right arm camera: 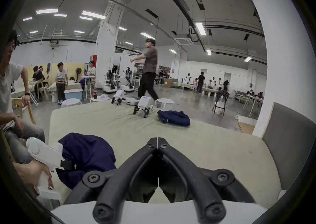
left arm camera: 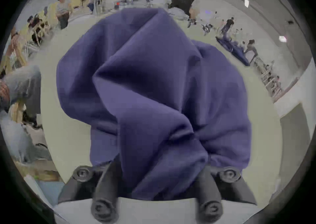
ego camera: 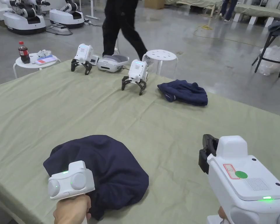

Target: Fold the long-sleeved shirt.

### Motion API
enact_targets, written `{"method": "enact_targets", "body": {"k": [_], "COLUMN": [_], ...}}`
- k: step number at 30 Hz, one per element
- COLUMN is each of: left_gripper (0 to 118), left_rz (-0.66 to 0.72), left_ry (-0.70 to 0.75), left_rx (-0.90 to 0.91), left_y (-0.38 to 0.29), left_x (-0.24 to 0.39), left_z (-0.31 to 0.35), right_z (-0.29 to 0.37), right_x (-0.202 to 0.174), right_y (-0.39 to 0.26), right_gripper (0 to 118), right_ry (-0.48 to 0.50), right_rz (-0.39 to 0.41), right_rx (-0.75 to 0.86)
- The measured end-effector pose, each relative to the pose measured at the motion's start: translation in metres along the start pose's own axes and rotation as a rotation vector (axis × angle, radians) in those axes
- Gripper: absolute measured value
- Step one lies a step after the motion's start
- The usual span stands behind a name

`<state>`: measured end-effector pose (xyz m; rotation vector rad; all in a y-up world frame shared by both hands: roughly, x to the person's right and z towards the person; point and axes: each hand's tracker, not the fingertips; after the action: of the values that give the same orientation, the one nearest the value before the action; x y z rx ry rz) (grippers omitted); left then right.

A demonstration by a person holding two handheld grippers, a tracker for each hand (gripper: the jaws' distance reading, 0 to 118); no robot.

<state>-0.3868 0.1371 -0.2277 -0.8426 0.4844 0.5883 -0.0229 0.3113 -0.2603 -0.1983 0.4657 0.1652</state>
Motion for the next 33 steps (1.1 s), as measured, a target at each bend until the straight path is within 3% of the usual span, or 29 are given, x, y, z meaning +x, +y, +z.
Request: {"method": "enact_targets", "body": {"k": [8, 13, 18, 24, 32, 33], "left_gripper": [22, 22, 22, 22, 23, 31], "left_rz": [-0.204, -0.33, -0.426, -0.597, -0.811, -0.835], "left_ry": [-0.29, -0.487, -0.669, -0.794, -0.637, -0.601], "left_rx": [0.318, 0.404, 0.406, 0.27, -0.082, -0.118], "left_y": [0.019, 0.015, -0.03, -0.126, -0.296, -0.309], "left_x": [0.1, 0.194, 0.277, 0.383, 0.463, 0.465], "left_z": [0.128, 0.199, 0.232, 0.218, 0.108, 0.097], "right_z": [0.052, 0.102, 0.152, 0.208, 0.243, 0.245], "right_x": [0.058, 0.106, 0.156, 0.215, 0.26, 0.263], "right_y": [0.007, 0.017, 0.018, 0.007, -0.04, -0.047], "right_gripper": [0, 0, 0, 0, 0, 0], "right_ry": [-0.122, -0.225, -0.359, -0.52, -0.65, -0.659], "right_rz": [-0.053, -0.094, -0.105, -0.15, -0.188, -0.19], "right_rx": [0.071, 0.14, 0.177, 0.189, 0.076, 0.047]}}
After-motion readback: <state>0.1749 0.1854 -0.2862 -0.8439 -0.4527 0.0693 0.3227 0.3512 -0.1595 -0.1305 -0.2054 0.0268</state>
